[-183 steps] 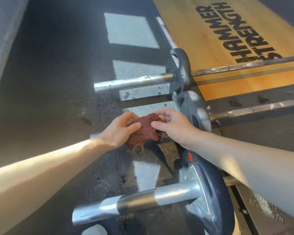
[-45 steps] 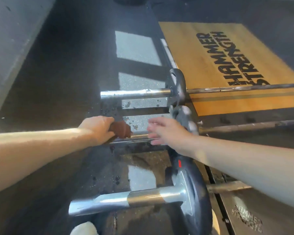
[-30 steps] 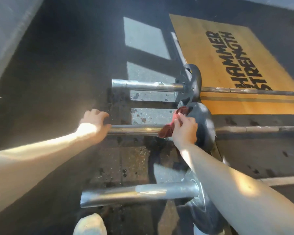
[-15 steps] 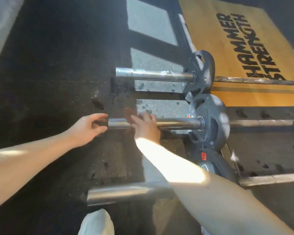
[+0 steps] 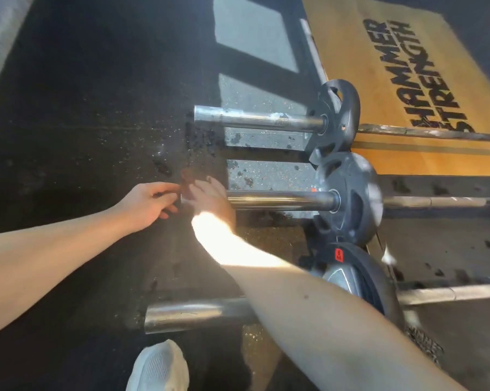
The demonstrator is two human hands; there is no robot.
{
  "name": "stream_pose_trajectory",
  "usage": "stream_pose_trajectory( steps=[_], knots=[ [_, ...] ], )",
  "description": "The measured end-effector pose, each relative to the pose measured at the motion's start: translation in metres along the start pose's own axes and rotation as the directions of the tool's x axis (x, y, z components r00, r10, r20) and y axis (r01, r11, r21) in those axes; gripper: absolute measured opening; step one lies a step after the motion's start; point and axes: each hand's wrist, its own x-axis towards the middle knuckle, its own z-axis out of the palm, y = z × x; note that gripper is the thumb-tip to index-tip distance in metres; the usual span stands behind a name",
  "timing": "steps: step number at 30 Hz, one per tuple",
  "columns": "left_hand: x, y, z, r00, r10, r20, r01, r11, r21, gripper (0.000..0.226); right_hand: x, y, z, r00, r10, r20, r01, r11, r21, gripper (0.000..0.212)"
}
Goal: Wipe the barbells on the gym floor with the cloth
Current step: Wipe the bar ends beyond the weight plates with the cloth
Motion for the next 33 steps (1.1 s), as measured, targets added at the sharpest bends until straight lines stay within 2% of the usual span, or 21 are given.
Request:
stream_pose_trajectory(
  steps=[1,2,3,4,6,8,10,13,14,16,18,20,21,23,25,27,30,33],
  knots=[
    [-0.001,0.0,0.001,1.0,0.017,0.006,-0.017,1.0,-0.01,0.033,-0.004,0.021,0.021,0.996,-0.079,-0.041,0.08,0.996,0.027,0.048],
    [-0.002,-0.001,0.003,0.999,0.039,0.009,-0.039,0.999,-0.018,0.034,-0.015,0.049,0.023,0.994,-0.075,-0.085,0.077,0.997,0.015,0.043],
    [-0.002,-0.002,0.005,0.998,0.059,0.012,-0.059,0.998,-0.024,0.034,-0.024,0.077,0.019,0.98,0.028,-0.198,-0.032,0.999,-0.014,0.037],
    [-0.002,-0.002,0.007,0.997,0.075,0.016,-0.075,0.997,-0.019,0.035,-0.029,0.103,0.006,0.936,0.205,-0.286,-0.207,0.978,0.023,0.03],
    [-0.001,-0.004,0.009,0.995,0.104,0.01,-0.104,0.994,0.018,0.035,-0.044,0.15,-0.028,0.791,0.467,-0.395,-0.46,0.88,0.118,0.023],
    [0.001,-0.005,0.007,0.994,0.107,0.008,-0.108,0.993,0.043,0.033,-0.047,0.173,-0.043,0.68,0.614,-0.401,-0.588,0.783,0.203,0.022],
    [0.003,-0.004,0.005,0.994,0.104,0.033,-0.106,0.993,0.055,0.032,-0.035,0.163,-0.028,0.645,0.658,-0.389,-0.631,0.745,0.214,0.029],
    [0.005,-0.007,0.004,0.993,0.113,0.039,-0.115,0.992,0.053,0.034,-0.009,0.104,0.013,0.755,0.509,-0.414,-0.495,0.856,0.149,0.036],
    [0.005,-0.007,0.005,0.994,0.108,0.029,-0.11,0.992,0.055,0.034,0.003,0.081,0.027,0.81,0.453,-0.371,-0.438,0.889,0.131,0.039],
    [0.004,-0.004,0.008,0.995,0.097,0.006,-0.097,0.993,0.061,0.035,0.02,0.036,0.047,0.944,0.281,-0.173,-0.276,0.96,0.057,0.045],
    [0.005,-0.002,0.009,0.994,0.112,0.001,-0.111,0.989,0.097,0.034,0.025,0.018,0.051,0.99,0.142,-0.005,-0.142,0.99,0.015,0.05],
    [0.005,-0.003,0.008,0.989,0.145,0.029,-0.148,0.974,0.173,0.042,0.013,0.034,0.034,0.996,0.082,-0.019,-0.081,0.996,0.042,0.048],
    [0.005,-0.003,0.008,0.985,0.166,0.047,-0.172,0.964,0.201,0.05,0.002,0.05,0.026,0.995,0.069,-0.078,-0.064,0.996,0.069,0.047],
    [0.006,-0.001,0.011,0.972,0.224,0.073,-0.236,0.934,0.268,0.067,-0.02,0.096,0.014,0.966,0.17,-0.194,-0.15,0.982,0.114,0.048],
    [0.004,0.003,0.02,0.959,0.273,0.074,-0.28,0.888,0.364,0.079,-0.035,0.133,-0.002,0.907,0.321,-0.272,-0.263,0.938,0.228,0.043],
    [0.001,0.005,0.029,0.965,0.255,0.058,-0.256,0.875,0.41,0.086,-0.043,0.153,-0.016,0.829,0.442,-0.344,-0.309,0.873,0.377,0.035],
    [0.005,0.001,0.038,0.975,0.212,0.061,-0.215,0.857,0.468,0.083,-0.049,0.15,-0.032,0.722,0.569,-0.394,-0.329,0.783,0.528,0.034],
    [0.014,0.0,0.039,0.976,0.216,0.021,-0.202,0.87,0.449,0.062,-0.05,0.144,-0.037,0.669,0.641,-0.377,-0.306,0.699,0.646,0.041]
  ],
)
